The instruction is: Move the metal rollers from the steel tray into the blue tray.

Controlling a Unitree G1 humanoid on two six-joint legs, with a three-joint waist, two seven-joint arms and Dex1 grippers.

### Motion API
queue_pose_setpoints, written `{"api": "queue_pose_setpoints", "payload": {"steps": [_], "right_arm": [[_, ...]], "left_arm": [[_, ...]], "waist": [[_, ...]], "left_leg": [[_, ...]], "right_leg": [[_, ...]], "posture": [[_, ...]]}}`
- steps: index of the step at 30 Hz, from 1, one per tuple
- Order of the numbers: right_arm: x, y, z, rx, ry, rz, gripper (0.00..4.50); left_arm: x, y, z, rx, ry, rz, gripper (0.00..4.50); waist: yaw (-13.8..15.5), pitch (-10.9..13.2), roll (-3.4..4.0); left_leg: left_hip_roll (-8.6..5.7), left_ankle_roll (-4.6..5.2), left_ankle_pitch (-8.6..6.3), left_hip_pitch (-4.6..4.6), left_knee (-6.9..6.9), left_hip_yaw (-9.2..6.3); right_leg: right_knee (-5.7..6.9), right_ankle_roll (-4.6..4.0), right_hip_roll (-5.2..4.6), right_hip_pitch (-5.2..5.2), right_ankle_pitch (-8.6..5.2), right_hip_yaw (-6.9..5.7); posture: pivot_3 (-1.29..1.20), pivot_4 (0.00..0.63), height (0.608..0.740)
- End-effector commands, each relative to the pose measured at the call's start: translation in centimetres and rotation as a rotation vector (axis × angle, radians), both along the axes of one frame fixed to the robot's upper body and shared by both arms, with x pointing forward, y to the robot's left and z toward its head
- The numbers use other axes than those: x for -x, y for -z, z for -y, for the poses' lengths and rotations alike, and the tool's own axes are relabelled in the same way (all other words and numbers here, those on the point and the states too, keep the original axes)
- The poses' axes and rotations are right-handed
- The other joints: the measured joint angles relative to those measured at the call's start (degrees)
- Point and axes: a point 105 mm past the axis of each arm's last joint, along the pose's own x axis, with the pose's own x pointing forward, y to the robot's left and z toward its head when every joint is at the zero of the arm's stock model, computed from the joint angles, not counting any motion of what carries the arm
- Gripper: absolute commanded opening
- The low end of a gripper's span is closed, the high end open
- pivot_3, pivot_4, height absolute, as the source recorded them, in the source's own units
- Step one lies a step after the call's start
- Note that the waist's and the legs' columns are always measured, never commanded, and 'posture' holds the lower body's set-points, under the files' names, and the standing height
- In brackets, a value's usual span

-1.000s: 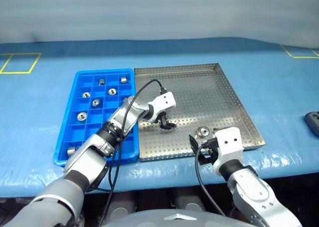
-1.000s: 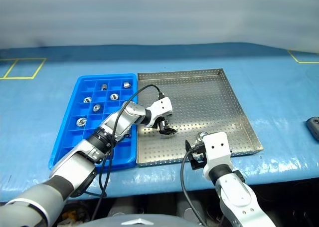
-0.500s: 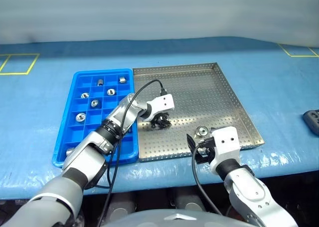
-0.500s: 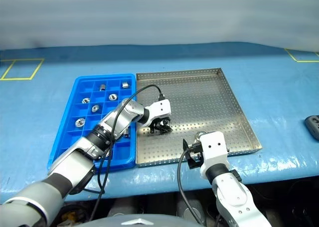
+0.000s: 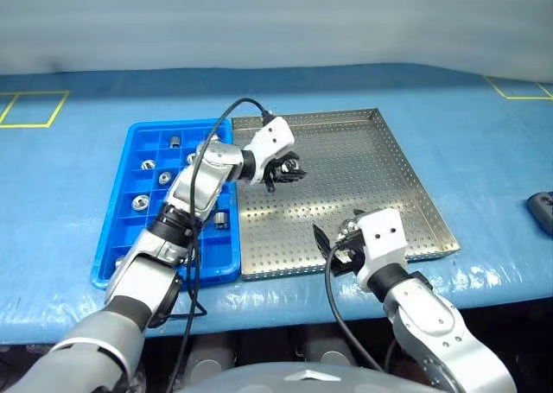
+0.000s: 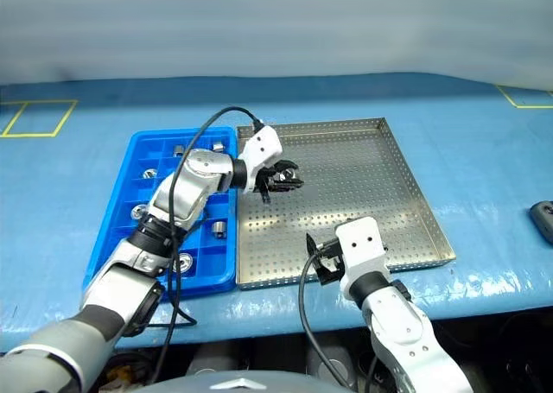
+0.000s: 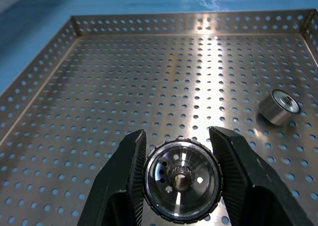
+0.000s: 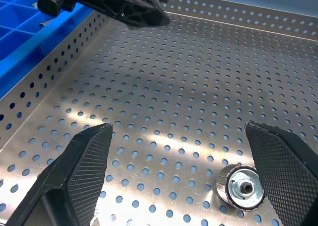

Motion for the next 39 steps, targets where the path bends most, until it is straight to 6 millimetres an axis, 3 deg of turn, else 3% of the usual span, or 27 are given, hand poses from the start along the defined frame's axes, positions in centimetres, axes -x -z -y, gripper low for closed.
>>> {"api": "queue_pose_setpoints", "payload": {"steps": [1,10,21,39], "right_arm": [[-0.3,-0.4,-0.8,-0.008,-0.056,0.014,4.5],[-1.9,-0.5,-3.5,0.0,-0.234,0.02,4.5],[-2.5,-0.7,-6.3,-0.007,-0.384,0.027,4.5],[-2.3,-0.6,-6.2,-0.013,-0.366,0.025,4.5]], "left_arm": [[0.2,-2.4,-1.5,0.088,-0.109,0.093,1.74],[0.8,-2.8,-6.4,0.091,-0.385,0.198,1.74],[2.6,0.0,-10.3,0.031,-0.591,0.142,1.74],[3.1,3.5,-11.5,-0.028,-0.65,0.007,1.74]], "waist": [[0.4,0.0,-0.04],[3.6,0.2,-0.24],[6.2,0.3,-0.32],[6.9,0.3,-0.32]], "left_leg": [[0.0,0.0,0.0,0.01,0.0,0.0],[-0.04,0.0,0.0,0.03,0.03,-0.02],[-0.07,0.0,0.0,-0.03,-0.03,-0.1],[-0.07,0.0,0.0,-0.03,-0.03,-0.11]], "right_leg": [[0.01,0.03,0.0,0.01,0.02,-0.01],[-0.03,0.03,-0.05,0.07,0.03,-0.03],[-0.05,-0.05,-0.11,0.05,-0.01,-0.16],[-0.06,-0.11,-0.17,0.05,-0.05,-0.22]], "posture": [[0.01,0.15,0.74],[0.13,0.15,0.74],[0.2,0.15,0.74],[0.17,0.15,0.74]]}}
